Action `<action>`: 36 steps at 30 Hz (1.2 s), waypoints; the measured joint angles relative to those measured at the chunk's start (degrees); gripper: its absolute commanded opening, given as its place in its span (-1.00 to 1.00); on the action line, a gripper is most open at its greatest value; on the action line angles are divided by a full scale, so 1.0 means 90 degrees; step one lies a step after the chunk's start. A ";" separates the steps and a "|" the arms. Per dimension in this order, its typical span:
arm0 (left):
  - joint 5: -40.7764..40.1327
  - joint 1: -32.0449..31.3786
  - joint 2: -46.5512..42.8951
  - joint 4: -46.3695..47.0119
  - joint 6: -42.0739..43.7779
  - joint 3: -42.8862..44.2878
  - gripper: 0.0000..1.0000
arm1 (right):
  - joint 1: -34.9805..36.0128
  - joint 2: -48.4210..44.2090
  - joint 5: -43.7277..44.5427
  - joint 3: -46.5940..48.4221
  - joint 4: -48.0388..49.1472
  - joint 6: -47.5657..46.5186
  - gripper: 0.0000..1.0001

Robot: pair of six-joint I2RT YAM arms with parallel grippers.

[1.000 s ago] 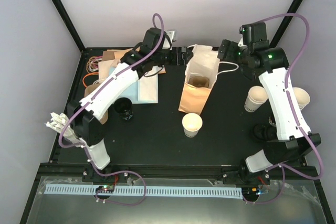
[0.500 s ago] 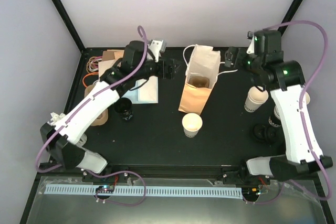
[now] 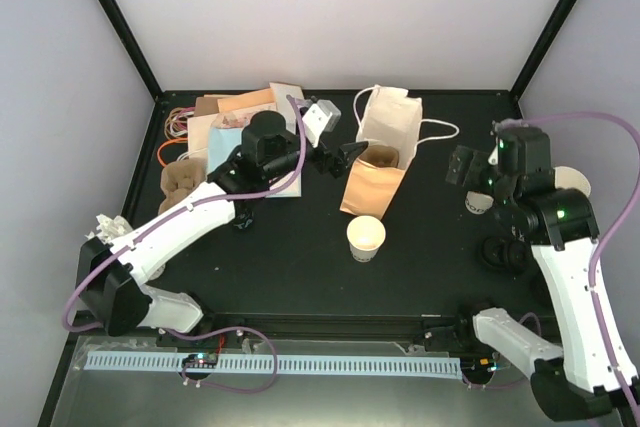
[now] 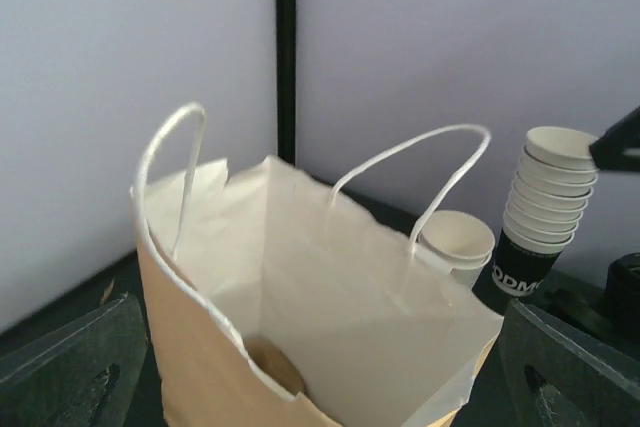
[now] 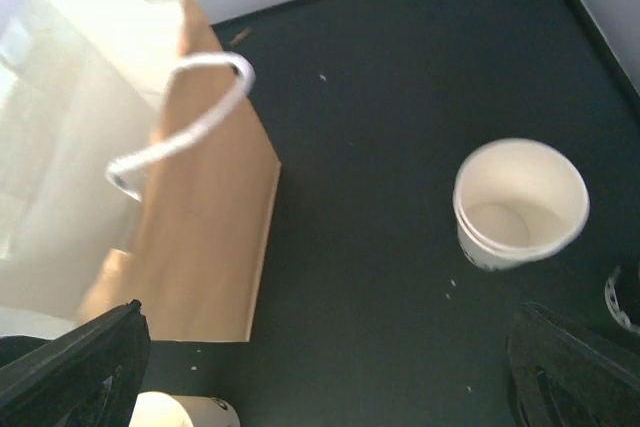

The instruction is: Pack the takeout coffee

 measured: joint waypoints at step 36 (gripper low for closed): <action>0.0345 -0.0189 0.1411 0.0372 0.1236 0.0916 0.98 | -0.0510 -0.1749 0.0896 -0.4099 -0.0814 0.3094 1.00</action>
